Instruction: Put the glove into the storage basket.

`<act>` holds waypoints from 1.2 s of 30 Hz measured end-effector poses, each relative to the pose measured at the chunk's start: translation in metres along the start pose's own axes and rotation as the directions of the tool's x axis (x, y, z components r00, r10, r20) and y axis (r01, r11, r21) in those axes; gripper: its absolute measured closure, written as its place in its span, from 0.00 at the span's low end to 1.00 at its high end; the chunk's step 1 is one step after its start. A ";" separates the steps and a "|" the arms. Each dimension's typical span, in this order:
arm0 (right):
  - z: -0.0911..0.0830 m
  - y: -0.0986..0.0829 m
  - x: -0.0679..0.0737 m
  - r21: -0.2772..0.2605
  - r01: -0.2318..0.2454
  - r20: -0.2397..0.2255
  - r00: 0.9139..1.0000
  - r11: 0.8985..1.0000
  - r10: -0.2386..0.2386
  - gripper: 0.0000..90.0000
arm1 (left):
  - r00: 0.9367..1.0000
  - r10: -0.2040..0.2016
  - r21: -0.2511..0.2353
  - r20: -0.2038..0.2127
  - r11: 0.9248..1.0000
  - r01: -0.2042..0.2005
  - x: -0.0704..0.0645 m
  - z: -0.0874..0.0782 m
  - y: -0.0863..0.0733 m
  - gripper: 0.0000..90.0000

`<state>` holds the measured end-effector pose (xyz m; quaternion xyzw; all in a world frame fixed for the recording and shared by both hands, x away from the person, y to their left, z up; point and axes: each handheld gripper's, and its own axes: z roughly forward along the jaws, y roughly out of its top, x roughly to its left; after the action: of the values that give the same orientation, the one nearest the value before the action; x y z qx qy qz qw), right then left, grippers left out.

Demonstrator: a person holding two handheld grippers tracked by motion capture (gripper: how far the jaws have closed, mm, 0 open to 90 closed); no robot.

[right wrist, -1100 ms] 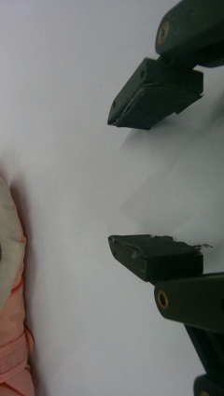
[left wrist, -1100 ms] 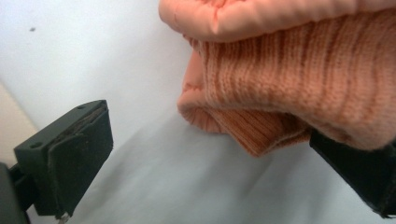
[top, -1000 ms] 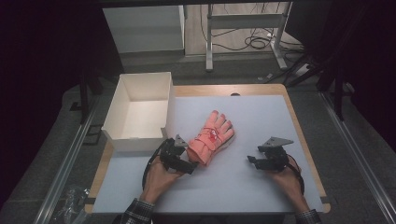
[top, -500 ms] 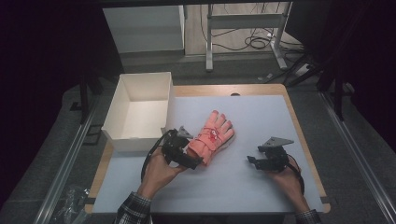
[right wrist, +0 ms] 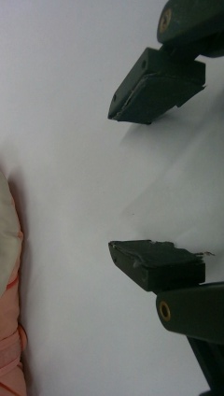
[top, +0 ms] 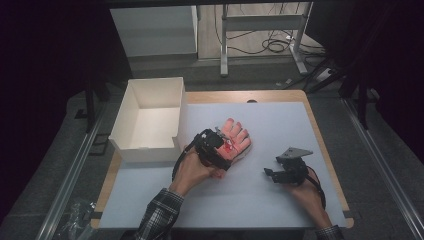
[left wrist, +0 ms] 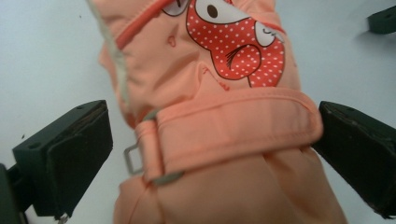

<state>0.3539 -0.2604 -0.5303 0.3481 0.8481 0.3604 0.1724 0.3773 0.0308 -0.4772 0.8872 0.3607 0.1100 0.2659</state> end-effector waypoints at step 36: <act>0.000 0.000 0.000 0.000 -0.001 0.000 1.000 1.000 0.001 0.34 | 0.998 0.035 0.161 0.047 0.986 -0.042 -0.001 0.030 -0.004 0.42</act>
<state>0.3537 -0.2600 -0.5305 0.3485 0.8478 0.3607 0.1723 0.3853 0.0208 -0.5046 0.9148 0.3453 0.0661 0.1987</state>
